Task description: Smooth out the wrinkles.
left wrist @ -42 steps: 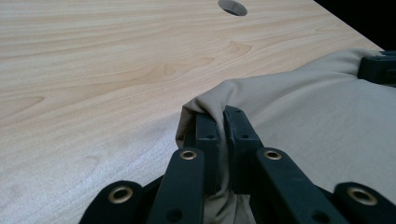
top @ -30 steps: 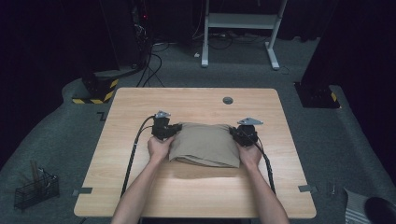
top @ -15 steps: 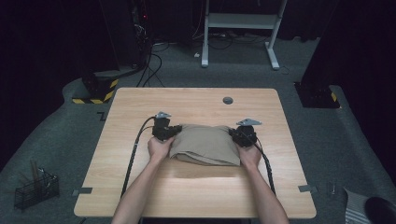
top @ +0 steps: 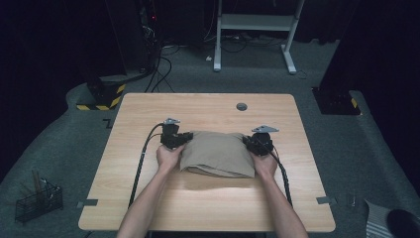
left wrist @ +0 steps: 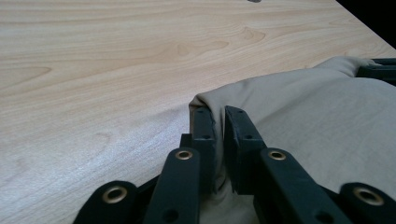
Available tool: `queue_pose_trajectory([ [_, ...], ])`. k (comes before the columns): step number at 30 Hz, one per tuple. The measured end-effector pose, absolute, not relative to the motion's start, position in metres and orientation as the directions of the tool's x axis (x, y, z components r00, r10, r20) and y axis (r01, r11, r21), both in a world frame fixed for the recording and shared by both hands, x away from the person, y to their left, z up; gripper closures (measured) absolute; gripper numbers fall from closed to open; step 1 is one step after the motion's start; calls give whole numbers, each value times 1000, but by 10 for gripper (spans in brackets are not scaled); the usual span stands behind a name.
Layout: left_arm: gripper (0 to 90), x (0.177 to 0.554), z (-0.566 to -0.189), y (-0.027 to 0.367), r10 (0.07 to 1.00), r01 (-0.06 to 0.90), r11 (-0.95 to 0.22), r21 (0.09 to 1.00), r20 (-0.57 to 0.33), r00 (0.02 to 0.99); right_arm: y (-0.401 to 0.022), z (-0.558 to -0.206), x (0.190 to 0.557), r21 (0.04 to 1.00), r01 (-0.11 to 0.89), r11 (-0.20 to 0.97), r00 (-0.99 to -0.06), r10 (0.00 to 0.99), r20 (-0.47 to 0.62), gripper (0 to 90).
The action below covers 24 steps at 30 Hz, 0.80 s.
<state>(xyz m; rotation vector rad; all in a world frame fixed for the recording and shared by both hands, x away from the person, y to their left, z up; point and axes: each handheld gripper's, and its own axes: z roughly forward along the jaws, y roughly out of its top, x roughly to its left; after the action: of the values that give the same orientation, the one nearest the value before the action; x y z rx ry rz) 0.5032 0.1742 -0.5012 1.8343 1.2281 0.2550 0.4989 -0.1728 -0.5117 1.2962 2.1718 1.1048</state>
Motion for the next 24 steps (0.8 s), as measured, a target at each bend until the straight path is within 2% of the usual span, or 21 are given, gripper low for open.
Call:
queue_pose_trajectory([
  [6, 743, 502, -498, 176, 834, 640, -123, 758, -271, 481, -176, -511, 499, 780, 577, 242, -486, 870, 89, 685],
  [16, 449, 494, -479, 188, 849, 612, -83, 786, -266, 456, -183, -501, 494, 797, 567, 206, -459, 883, 98, 497],
  [24, 367, 478, -452, 190, 851, 534, -82, 842, -220, 477, -192, -489, 484, 832, 528, 171, -449, 888, 102, 450],
])
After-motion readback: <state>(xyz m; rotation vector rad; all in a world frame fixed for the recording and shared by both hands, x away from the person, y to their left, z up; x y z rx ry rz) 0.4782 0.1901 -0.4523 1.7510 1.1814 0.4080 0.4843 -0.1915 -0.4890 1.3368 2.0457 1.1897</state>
